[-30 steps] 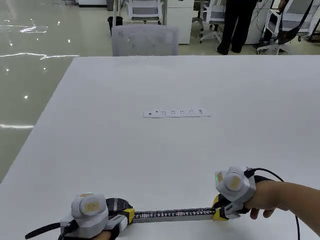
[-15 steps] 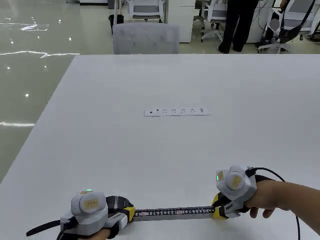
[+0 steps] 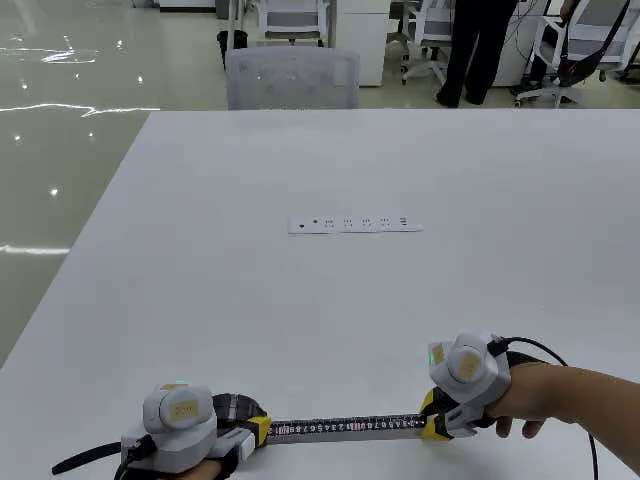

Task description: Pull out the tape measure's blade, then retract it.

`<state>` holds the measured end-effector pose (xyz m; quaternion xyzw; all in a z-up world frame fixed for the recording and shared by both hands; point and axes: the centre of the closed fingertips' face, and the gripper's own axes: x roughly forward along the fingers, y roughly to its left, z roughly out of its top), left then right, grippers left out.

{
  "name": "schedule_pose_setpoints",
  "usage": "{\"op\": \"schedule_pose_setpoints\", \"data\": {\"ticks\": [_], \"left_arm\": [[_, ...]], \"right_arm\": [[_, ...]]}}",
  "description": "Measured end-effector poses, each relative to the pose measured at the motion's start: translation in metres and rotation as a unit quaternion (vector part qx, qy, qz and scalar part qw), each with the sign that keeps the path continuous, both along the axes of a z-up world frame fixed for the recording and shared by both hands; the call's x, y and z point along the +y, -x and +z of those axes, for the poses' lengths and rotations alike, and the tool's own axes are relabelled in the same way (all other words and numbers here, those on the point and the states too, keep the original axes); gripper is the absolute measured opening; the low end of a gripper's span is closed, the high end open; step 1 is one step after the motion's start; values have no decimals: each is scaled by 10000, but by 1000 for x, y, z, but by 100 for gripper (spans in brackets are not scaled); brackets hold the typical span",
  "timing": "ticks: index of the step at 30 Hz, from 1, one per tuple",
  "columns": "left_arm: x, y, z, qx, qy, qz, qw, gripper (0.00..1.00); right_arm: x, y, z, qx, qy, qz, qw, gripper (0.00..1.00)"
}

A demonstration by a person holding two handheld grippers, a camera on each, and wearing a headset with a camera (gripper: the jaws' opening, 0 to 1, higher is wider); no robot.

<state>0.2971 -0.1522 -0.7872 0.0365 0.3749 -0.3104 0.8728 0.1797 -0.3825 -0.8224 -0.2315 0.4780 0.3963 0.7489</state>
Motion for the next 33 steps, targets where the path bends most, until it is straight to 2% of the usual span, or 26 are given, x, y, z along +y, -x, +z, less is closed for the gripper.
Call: {"op": "schedule_pose_setpoints", "data": {"ticks": [10,26,33], "left_arm": [[0,0,0,27,23,-6,10000,56],[1,1,1,50,30,-90,9999,56],[1,2,1,39,18,-131,9999,56]], "right_arm": [[4,-3,1,-57,5,4,10000,14],[11,-5,0,-10,-52,-87,9999,14],[22,-7,0,-65,-115,-6,9999,14]]}}
